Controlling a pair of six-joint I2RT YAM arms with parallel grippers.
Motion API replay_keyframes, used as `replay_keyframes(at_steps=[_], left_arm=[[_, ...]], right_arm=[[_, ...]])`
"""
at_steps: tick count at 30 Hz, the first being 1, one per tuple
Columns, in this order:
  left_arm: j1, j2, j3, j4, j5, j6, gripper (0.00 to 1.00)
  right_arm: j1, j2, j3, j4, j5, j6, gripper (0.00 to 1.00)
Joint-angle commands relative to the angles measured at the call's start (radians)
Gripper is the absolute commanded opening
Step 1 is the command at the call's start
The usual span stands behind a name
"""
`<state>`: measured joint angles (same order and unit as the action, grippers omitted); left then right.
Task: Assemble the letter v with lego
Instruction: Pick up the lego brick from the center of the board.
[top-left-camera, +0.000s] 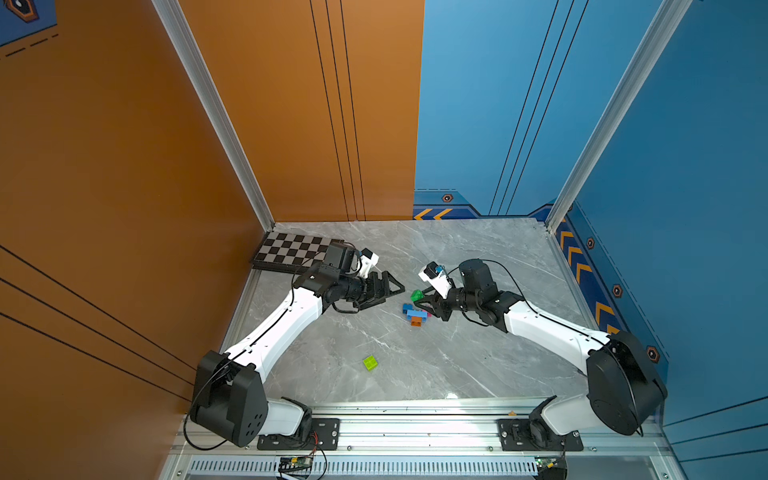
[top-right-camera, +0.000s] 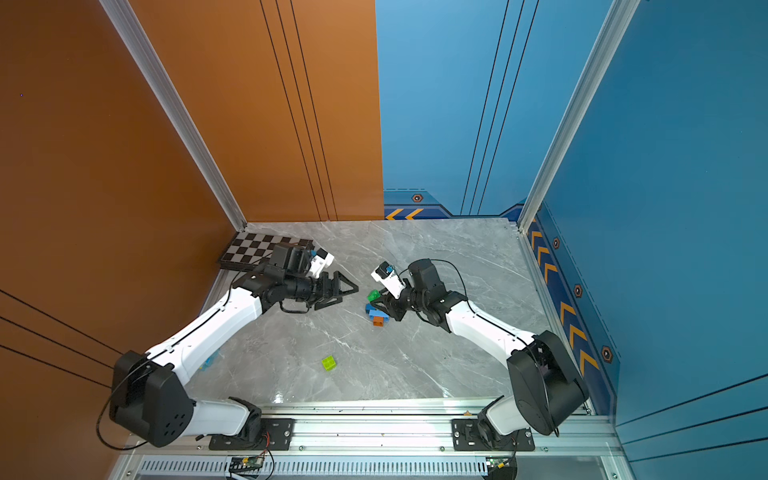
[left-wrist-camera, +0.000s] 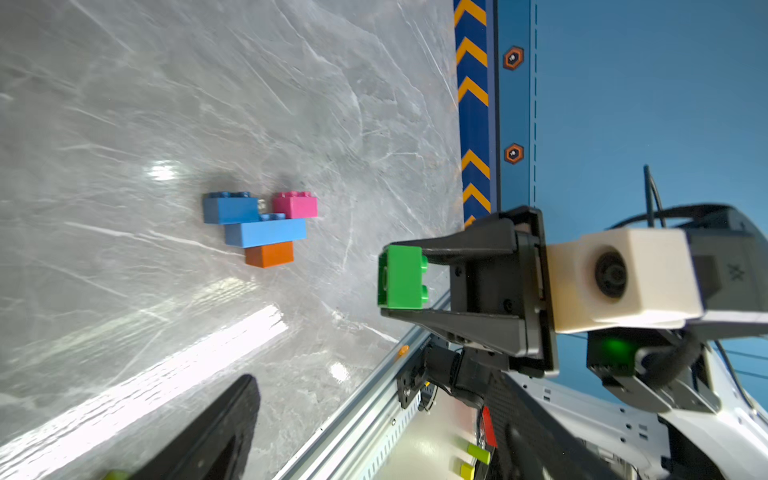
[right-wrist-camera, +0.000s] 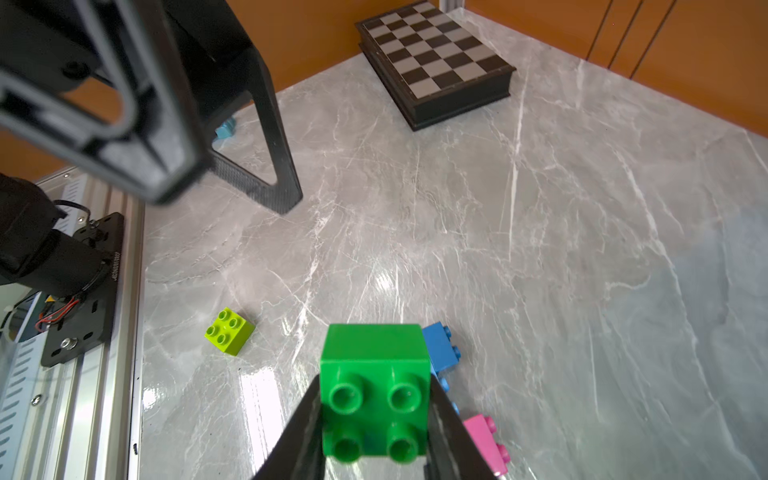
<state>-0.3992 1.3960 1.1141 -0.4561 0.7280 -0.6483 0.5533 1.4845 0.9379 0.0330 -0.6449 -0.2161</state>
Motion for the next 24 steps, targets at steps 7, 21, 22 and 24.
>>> replay_keyframes(at_steps=[7,21,22,24], left_arm=[[-0.061,0.086,0.066,-0.014,0.059,0.033,0.77],[-0.094,0.165,0.107,-0.014,0.034,0.012,0.56],[-0.095,0.169,0.107,-0.014,0.035,0.012,0.54],[-0.094,0.178,0.107,-0.013,0.036,0.006,0.47]], right_arm=[[-0.007,0.030,0.072,-0.074,-0.154,-0.156,0.08],[0.003,0.041,0.072,-0.078,-0.095,-0.181,0.06],[0.004,0.042,0.076,-0.076,-0.093,-0.179,0.06],[0.007,0.045,0.083,-0.076,-0.087,-0.177,0.06]])
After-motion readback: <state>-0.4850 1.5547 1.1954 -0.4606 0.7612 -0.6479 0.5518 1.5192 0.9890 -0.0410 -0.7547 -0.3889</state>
